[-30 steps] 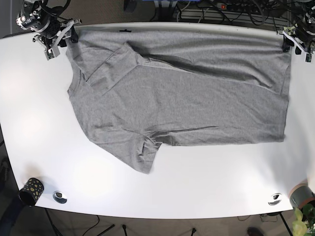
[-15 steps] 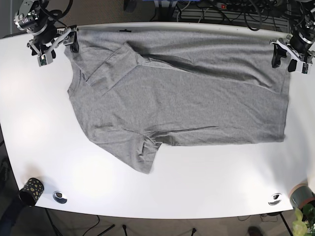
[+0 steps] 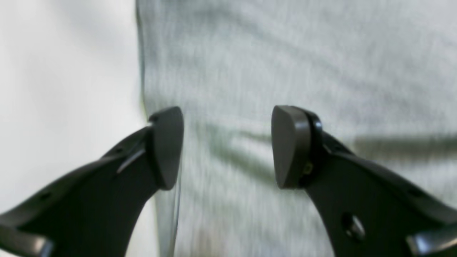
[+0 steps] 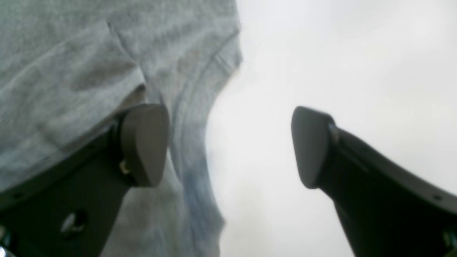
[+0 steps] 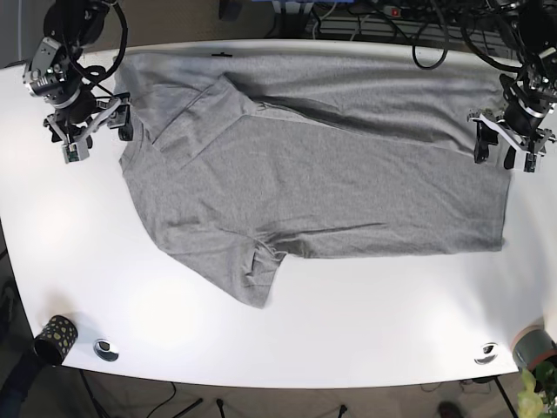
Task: Fold the T-shirt properly
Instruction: 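Release and move both grippers to grasp the shirt's folded edge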
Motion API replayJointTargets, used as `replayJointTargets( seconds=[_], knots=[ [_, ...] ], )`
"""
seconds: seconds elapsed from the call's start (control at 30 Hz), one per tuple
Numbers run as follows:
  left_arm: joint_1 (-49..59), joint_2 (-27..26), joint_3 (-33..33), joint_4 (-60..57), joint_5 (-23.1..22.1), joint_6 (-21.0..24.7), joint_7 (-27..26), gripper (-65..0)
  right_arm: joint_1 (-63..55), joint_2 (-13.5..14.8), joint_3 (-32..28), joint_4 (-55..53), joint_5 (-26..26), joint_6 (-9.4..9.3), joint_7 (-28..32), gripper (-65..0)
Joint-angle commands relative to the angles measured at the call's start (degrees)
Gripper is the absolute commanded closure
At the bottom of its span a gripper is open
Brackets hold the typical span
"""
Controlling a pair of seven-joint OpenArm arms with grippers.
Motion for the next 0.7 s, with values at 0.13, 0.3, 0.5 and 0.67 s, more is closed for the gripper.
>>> replayJointTargets(
  seconds=[0.13,0.3,0.5,0.67],
  knots=[
    [-6.9,1.9,-0.7,-1.4,3.6,1.3,-1.4,-36.7,6.6,0.7,-1.0,-3.1,-1.8,0.52,1.2,-51.0],
    [-10.9,3.7,-0.5,-2.8,8.5,1.3,-1.5,-36.5,12.6,0.7,-1.2,-7.4,-3.6,0.52,1.2,-51.0],
    [-17.3,4.9,-0.6,-8.4,13.0,1.3,-1.8,-36.5,20.1,2.5,-6.3,-14.1,-7.3,0.52,1.6,-51.0],
    [-21.0,4.9,-0.6,-13.2,13.8,1.3,-1.9,-36.5,26.8,3.1,-8.7,-20.8,-7.9,0.52,1.9,-51.0]
  ],
)
